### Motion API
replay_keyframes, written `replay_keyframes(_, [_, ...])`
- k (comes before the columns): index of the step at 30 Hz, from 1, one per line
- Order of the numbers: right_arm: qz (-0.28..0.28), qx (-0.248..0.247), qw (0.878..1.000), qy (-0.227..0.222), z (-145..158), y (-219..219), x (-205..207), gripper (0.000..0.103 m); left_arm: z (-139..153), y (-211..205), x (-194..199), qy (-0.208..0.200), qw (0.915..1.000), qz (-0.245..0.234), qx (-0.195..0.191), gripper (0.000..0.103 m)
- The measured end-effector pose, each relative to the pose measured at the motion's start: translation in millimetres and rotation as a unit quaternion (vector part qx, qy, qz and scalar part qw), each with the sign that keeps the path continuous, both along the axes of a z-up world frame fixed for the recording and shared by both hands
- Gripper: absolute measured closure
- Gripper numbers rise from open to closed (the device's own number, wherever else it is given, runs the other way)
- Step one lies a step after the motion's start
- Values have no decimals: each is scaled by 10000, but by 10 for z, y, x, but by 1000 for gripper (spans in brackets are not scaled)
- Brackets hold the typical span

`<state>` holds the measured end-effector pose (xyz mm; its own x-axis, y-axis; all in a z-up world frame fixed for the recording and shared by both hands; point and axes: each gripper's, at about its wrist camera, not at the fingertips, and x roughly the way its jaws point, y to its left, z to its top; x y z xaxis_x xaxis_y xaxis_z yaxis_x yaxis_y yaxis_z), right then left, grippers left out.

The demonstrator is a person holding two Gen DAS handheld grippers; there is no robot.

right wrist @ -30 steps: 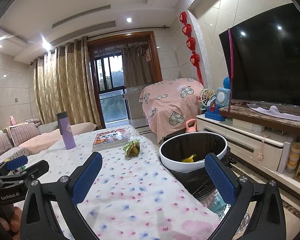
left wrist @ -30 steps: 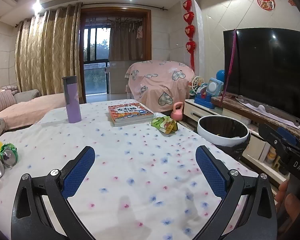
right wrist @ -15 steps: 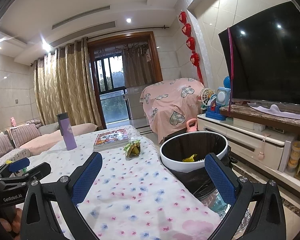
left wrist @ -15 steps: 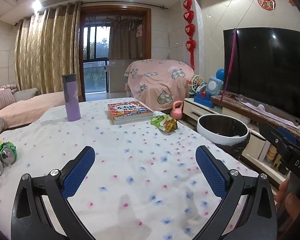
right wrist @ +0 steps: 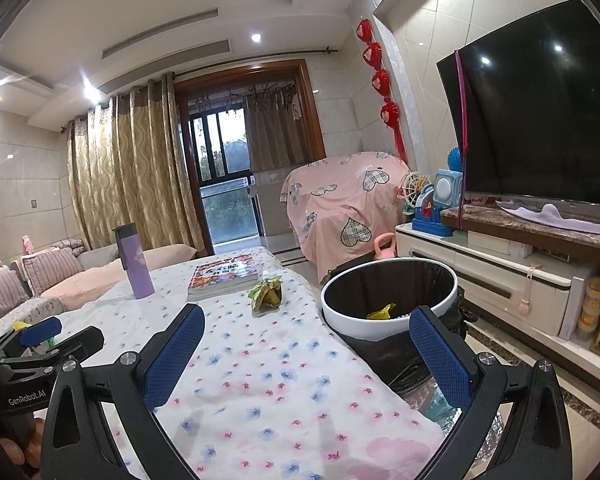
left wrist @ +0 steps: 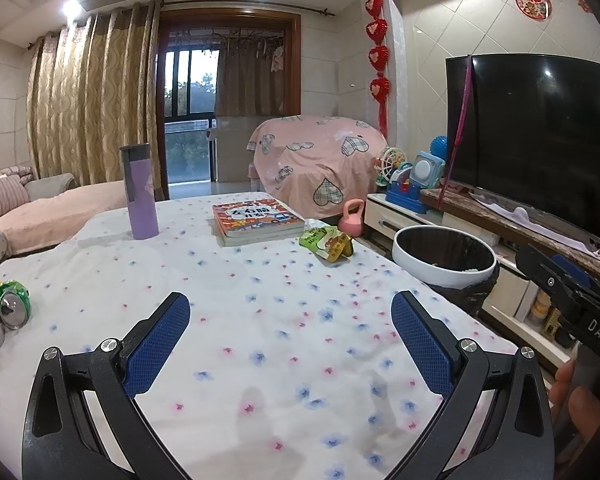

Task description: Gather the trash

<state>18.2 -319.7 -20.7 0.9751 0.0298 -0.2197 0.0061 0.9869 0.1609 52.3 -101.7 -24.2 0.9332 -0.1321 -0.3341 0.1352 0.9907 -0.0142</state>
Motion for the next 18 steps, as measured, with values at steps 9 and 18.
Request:
replay_keyframes(9, [18,13,10000,61,-57,26,28,0,-14,-1,15,8,10000,-5,-9,0])
replay_keyframes(18, [27,19,10000,71,-62,39,28,0,-27,3,19,13,10000,-11,-8,0])
